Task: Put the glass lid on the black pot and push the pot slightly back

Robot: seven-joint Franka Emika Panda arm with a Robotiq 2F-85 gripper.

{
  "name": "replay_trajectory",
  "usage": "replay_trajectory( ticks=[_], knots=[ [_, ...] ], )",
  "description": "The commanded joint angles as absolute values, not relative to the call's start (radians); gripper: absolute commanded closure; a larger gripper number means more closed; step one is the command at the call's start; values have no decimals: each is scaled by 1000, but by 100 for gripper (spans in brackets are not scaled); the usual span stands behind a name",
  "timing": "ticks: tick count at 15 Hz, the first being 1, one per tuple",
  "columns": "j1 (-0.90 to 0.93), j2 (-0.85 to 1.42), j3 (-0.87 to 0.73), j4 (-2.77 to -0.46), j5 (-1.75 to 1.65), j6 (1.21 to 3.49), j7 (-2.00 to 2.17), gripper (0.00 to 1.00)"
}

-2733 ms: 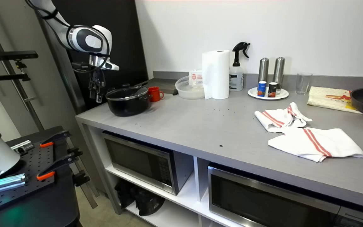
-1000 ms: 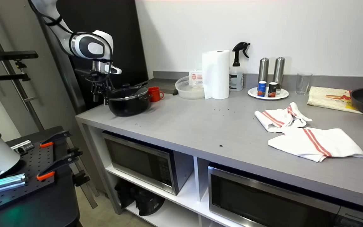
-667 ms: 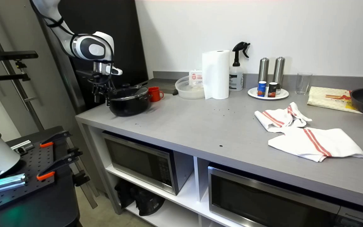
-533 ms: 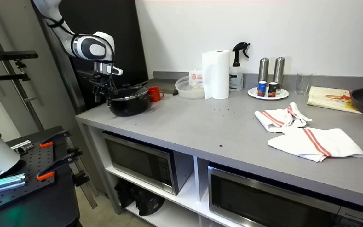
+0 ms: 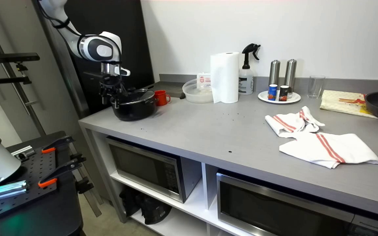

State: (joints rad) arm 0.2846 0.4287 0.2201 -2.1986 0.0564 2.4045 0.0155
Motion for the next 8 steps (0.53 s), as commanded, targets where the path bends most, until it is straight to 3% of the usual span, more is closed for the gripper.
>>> replay_trajectory(
  ticks=[1, 8],
  knots=[
    [267, 451, 236, -2172, 56, 2413, -26, 0],
    [261, 450, 239, -2170, 56, 2403, -34, 0]
  ],
)
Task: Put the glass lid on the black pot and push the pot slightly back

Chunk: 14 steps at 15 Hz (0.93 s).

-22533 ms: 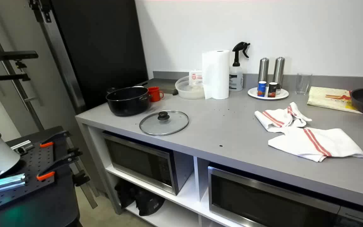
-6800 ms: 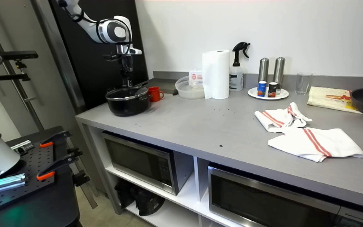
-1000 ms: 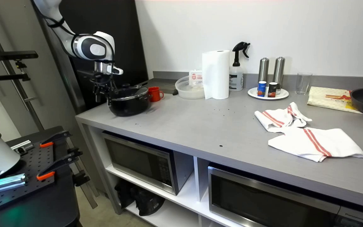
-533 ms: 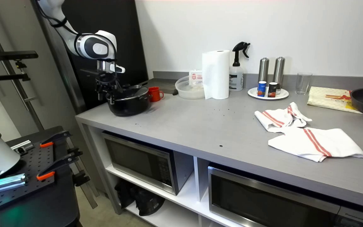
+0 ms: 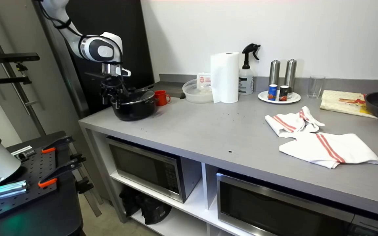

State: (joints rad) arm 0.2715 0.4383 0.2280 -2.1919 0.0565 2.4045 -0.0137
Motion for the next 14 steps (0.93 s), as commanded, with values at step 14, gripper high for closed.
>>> replay_trajectory(
  ticks=[14],
  knots=[
    [304, 389, 204, -2205, 19, 2350, 140, 0]
  ],
)
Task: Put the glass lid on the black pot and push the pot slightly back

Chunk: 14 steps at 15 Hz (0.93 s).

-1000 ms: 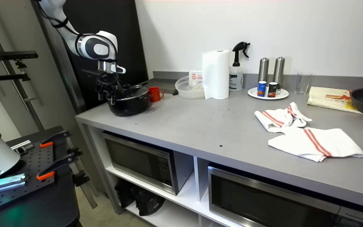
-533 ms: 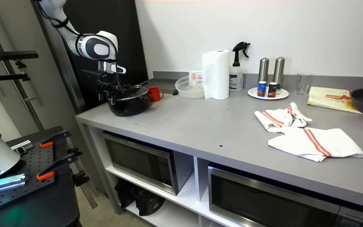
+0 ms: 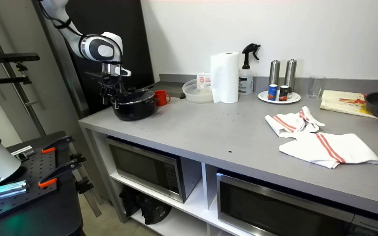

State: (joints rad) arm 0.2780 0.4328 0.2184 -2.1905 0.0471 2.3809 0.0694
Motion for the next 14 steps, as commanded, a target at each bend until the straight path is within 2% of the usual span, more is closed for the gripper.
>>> replay_trajectory(
  ticks=[1, 14],
  knots=[
    [306, 377, 206, -2208, 17, 2347, 151, 0],
    [328, 233, 237, -2261, -13, 2395, 185, 0]
  ],
)
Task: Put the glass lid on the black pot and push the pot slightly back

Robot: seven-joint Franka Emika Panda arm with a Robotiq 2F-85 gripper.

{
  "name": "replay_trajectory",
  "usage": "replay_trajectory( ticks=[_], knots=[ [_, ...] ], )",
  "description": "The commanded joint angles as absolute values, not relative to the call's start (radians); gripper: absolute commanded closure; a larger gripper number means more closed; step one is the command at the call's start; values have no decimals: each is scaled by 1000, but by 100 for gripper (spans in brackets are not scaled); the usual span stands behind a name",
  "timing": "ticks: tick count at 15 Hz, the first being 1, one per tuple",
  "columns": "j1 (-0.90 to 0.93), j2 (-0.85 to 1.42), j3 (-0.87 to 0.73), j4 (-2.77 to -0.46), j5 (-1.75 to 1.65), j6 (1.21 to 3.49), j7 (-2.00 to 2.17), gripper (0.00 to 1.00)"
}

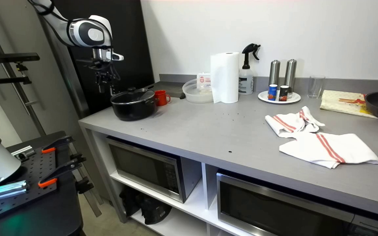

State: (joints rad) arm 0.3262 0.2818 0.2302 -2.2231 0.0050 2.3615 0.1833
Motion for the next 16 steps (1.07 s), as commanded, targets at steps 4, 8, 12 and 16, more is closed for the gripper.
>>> replay_trajectory(
  ticks=[4, 8, 12, 16],
  knots=[
    [321, 199, 249, -2289, -3, 2486, 156, 0],
    [317, 170, 256, -2324, 5, 2572, 140, 0],
    [317, 192, 255, -2301, 4, 2563, 151, 0],
    [317, 184, 255, -2308, 4, 2565, 150, 0]
  ],
)
